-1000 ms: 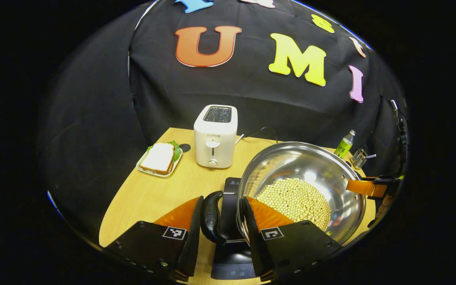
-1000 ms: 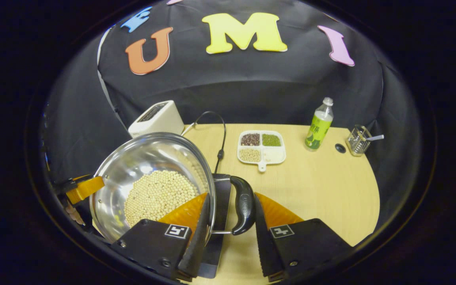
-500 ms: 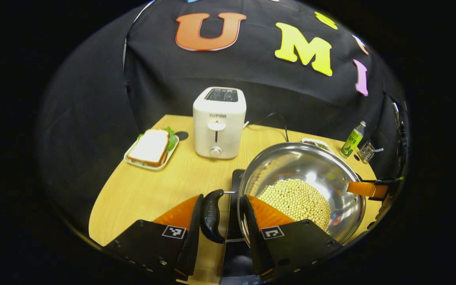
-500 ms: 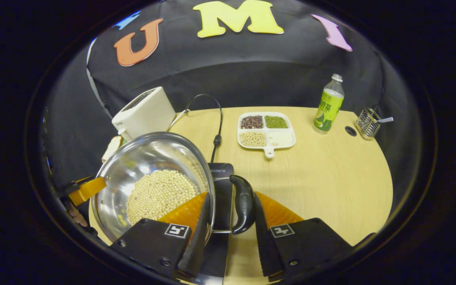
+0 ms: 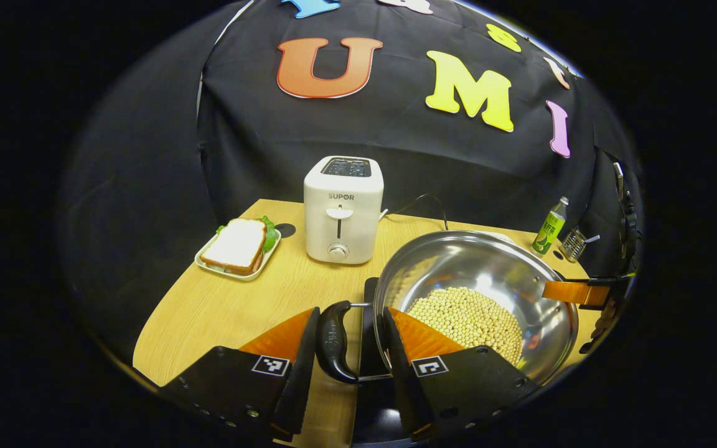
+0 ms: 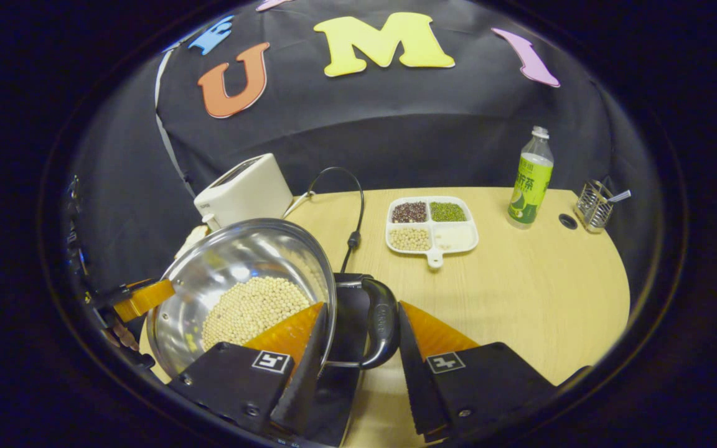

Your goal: First push the handle of the pot to place it horizontally, then grasp the pot with both hands and set it on the induction cooktop.

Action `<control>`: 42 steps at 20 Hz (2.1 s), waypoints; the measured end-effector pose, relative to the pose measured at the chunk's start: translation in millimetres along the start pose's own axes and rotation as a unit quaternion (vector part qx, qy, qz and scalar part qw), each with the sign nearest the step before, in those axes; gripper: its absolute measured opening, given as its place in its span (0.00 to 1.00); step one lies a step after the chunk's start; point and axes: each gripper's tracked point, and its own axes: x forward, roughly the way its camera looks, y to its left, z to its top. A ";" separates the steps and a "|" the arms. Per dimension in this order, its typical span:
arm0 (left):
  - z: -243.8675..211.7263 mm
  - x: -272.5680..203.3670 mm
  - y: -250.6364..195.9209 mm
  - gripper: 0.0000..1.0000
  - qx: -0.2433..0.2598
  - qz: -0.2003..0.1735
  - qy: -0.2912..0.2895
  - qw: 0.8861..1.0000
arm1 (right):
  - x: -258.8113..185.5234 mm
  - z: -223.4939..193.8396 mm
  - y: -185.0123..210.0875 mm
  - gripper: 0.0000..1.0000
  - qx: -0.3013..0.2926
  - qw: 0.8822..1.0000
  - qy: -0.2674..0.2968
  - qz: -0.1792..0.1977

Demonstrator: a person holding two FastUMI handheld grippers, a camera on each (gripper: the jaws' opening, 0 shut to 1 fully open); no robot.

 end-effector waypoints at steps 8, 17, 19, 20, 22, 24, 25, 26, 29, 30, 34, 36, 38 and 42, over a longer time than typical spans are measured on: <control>33.6 -18.0 6.9 0.97 -0.022 -0.013 -0.108 0.994 | -18.2 27.5 -7.4 0.74 -0.009 0.996 -0.092 0.001; 27.5 -101.7 -5.7 0.96 0.006 0.014 -0.143 0.990 | -115.5 36.0 13.4 0.97 -0.092 0.977 -0.193 -0.018; 26.9 -120.5 -15.1 0.95 0.011 0.013 -0.148 0.989 | -132.8 28.1 20.0 0.96 -0.102 0.974 -0.201 -0.017; 24.8 -128.5 -19.8 0.95 0.013 0.012 -0.147 0.989 | -141.7 25.0 23.2 0.98 -0.103 0.974 -0.203 -0.016; 23.2 -144.9 -26.6 0.95 0.021 0.016 -0.149 0.988 | -159.5 21.9 20.8 0.98 -0.099 0.972 -0.213 -0.018; 24.2 -159.8 -33.2 0.95 0.032 0.021 -0.156 0.987 | -178.0 19.7 12.7 0.97 -0.093 0.970 -0.221 -0.026; 26.4 -166.4 -36.1 0.95 0.038 0.025 -0.161 0.986 | -187.7 20.5 8.4 0.98 -0.088 0.969 -0.228 -0.029; 28.7 -172.1 -39.6 0.95 0.041 0.028 -0.165 0.985 | -198.4 23.1 2.9 0.98 -0.083 0.968 -0.237 -0.033; 36.8 -194.8 -55.4 0.95 0.046 0.029 -0.179 0.982 | -229.0 26.7 -18.5 0.97 -0.068 0.963 -0.256 -0.046; 39.1 -200.4 -59.5 0.95 0.047 0.032 -0.182 0.982 | -240.5 28.8 -24.0 0.98 -0.064 0.961 -0.263 -0.049; 52.6 -234.3 -80.5 0.95 0.053 0.036 -0.227 0.972 | -292.0 31.5 -58.1 0.97 -0.072 0.949 -0.295 -0.084; 60.6 -256.7 -97.9 0.95 0.051 0.034 -0.247 0.967 | -324.3 34.6 -77.0 0.96 -0.074 0.937 -0.321 -0.115; 63.2 -279.1 -119.6 0.95 0.044 0.018 -0.259 0.965 | -355.1 27.5 -98.6 0.98 -0.071 0.927 -0.338 -0.148; 61.7 -323.4 -154.8 0.95 0.042 -0.004 -0.282 0.958 | -395.0 8.5 -115.1 0.97 -0.061 0.925 -0.339 -0.163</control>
